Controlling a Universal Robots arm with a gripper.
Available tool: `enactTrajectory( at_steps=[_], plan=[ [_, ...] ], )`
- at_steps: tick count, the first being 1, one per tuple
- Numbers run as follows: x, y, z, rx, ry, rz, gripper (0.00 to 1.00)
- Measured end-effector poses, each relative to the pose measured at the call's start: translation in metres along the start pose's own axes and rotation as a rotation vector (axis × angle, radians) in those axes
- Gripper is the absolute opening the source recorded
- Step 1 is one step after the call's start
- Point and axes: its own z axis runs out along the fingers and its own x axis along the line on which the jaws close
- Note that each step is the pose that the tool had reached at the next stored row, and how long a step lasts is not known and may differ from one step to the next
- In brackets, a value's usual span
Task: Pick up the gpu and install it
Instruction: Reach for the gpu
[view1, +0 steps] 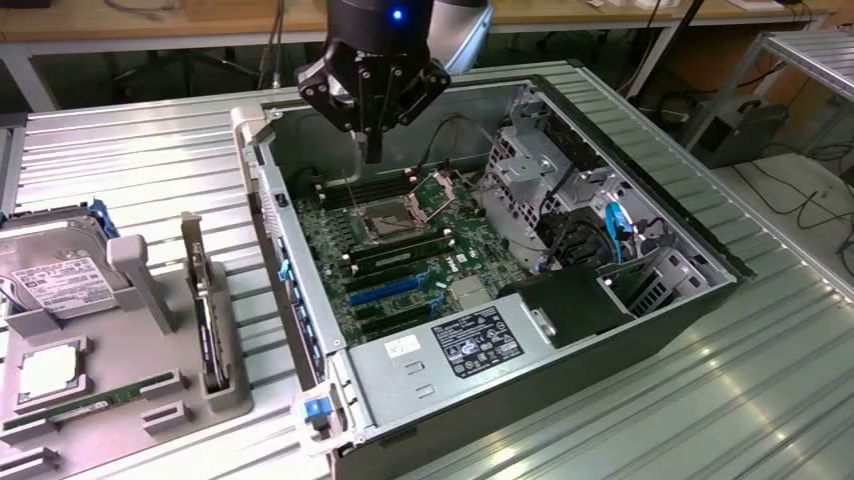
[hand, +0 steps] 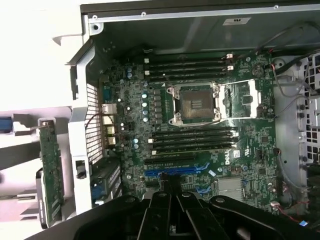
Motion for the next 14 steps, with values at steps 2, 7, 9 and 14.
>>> enactTrajectory(
  at_steps=[2, 7, 9, 14],
  plan=[
    [0.006, -0.0047, -0.0004, 0.0, -0.0005, 0.0, 0.11],
    [0.028, -0.0155, -0.0008, 0.0003, -0.0014, 0.0, 0.11],
    [0.038, -0.0196, -0.0007, 0.001, -0.0015, 0.0, 0.11],
    [0.056, -0.0266, -0.0002, 0.0032, -0.0017, 0.0, 0.11]
  ],
)
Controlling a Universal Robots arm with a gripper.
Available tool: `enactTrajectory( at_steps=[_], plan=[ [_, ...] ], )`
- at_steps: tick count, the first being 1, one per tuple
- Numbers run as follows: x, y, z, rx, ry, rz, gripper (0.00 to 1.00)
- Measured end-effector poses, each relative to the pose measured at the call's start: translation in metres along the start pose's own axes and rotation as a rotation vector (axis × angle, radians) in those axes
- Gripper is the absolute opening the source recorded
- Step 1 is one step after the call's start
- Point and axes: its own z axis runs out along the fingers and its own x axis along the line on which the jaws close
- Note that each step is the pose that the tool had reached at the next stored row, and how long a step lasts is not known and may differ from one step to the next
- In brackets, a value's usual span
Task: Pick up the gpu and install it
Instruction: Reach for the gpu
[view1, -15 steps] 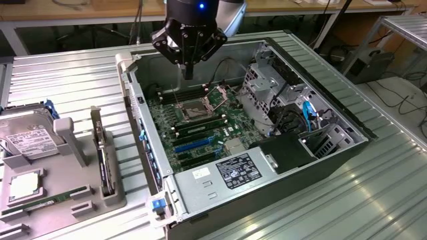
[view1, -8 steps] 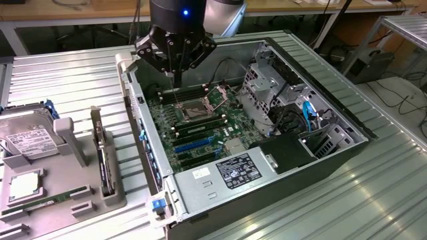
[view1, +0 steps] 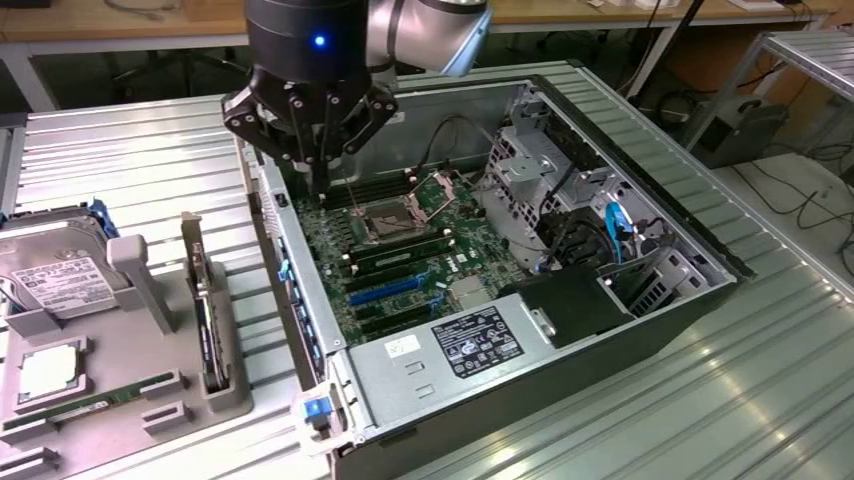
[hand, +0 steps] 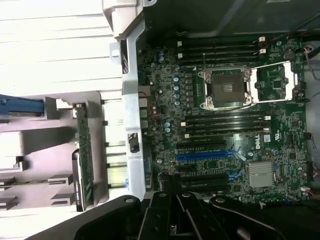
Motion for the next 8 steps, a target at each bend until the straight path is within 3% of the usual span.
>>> enactTrajectory(
  at_steps=[8],
  plan=[
    [0.03, -0.0115, 0.0013, 0.0049, -0.0004, 0.0, 0.11]
  ],
)
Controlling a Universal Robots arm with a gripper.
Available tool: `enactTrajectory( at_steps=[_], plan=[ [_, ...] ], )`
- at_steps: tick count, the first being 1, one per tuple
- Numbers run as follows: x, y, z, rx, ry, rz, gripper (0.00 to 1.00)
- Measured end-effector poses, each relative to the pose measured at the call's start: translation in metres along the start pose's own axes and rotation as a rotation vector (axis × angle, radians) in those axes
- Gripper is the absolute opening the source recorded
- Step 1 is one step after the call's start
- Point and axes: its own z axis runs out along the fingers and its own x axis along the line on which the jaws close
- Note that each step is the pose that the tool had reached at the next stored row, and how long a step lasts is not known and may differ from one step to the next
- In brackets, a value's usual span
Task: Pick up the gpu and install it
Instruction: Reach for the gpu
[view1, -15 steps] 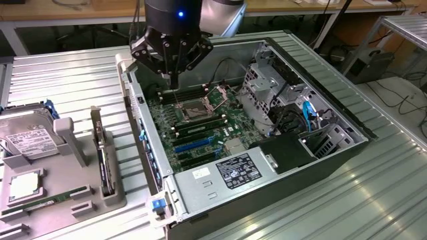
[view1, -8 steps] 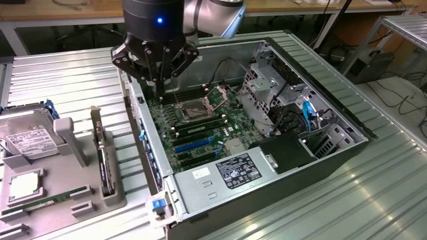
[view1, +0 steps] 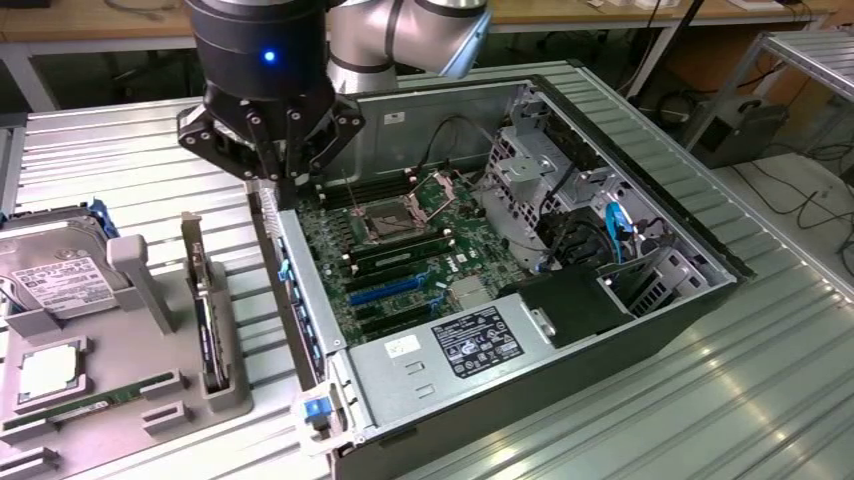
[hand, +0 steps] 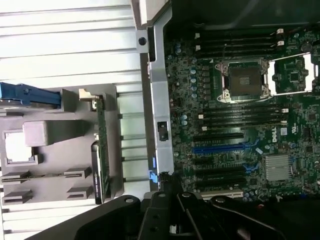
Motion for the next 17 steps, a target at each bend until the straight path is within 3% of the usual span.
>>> enactTrajectory(
  at_steps=[9, 12, 17],
  plan=[
    [0.035, -0.0093, 0.0024, 0.0083, -0.0006, 0.0, 0.11],
    [0.05, -0.0109, 0.0042, 0.0135, -0.0008, 0.0, 0.11],
    [0.078, -0.0132, 0.0131, 0.016, -0.0011, -0.001, 0.11]
  ],
)
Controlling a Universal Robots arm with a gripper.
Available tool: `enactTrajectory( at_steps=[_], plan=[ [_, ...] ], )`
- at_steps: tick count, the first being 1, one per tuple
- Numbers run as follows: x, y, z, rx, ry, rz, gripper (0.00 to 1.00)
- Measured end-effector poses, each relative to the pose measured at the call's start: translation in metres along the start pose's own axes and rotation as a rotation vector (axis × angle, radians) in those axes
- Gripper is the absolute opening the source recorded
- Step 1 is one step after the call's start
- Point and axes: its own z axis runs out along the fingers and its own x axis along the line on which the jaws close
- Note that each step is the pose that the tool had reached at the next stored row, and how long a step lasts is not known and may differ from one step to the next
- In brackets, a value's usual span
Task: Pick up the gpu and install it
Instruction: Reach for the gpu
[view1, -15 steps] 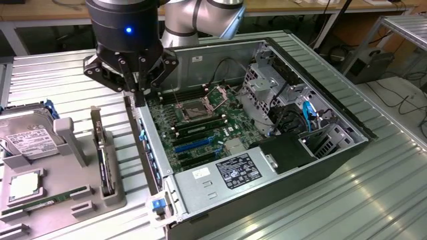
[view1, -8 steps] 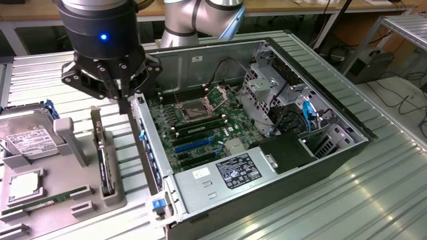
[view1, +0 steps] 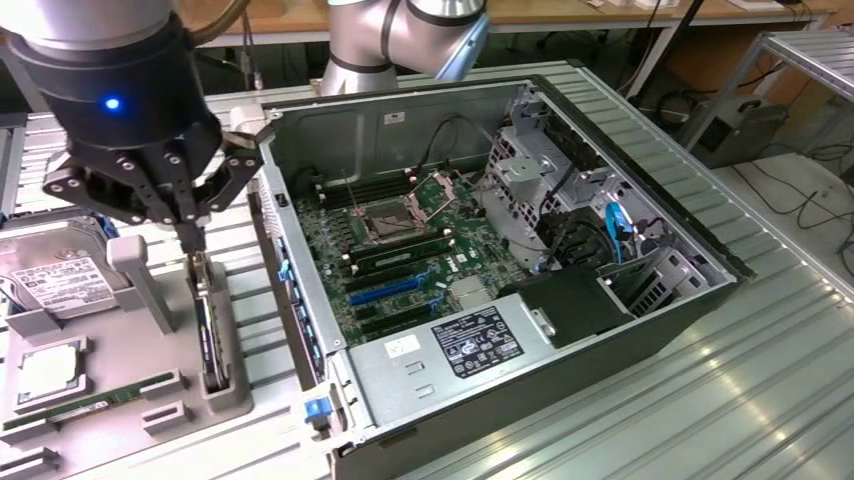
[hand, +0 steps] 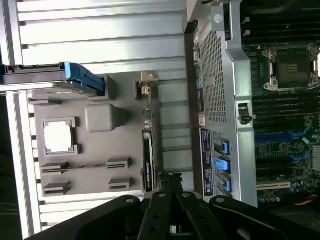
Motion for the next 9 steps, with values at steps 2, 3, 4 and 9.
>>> enactTrajectory(
  at_steps=[2, 3, 4, 9],
  plan=[
    [0.0048, 0.0002, 0.003, 0.0009, -0.0001, 0.0, 0.11],
    [0.0049, 0.0002, 0.0029, 0.0011, 0.0003, 0.0, 0.11],
    [0.0049, 0.0002, 0.0029, 0.0011, 0.0004, 0.0, 0.11],
    [0.0049, 0.0002, 0.0029, 0.0011, 0.0004, 0.0, 0.11]
  ],
)
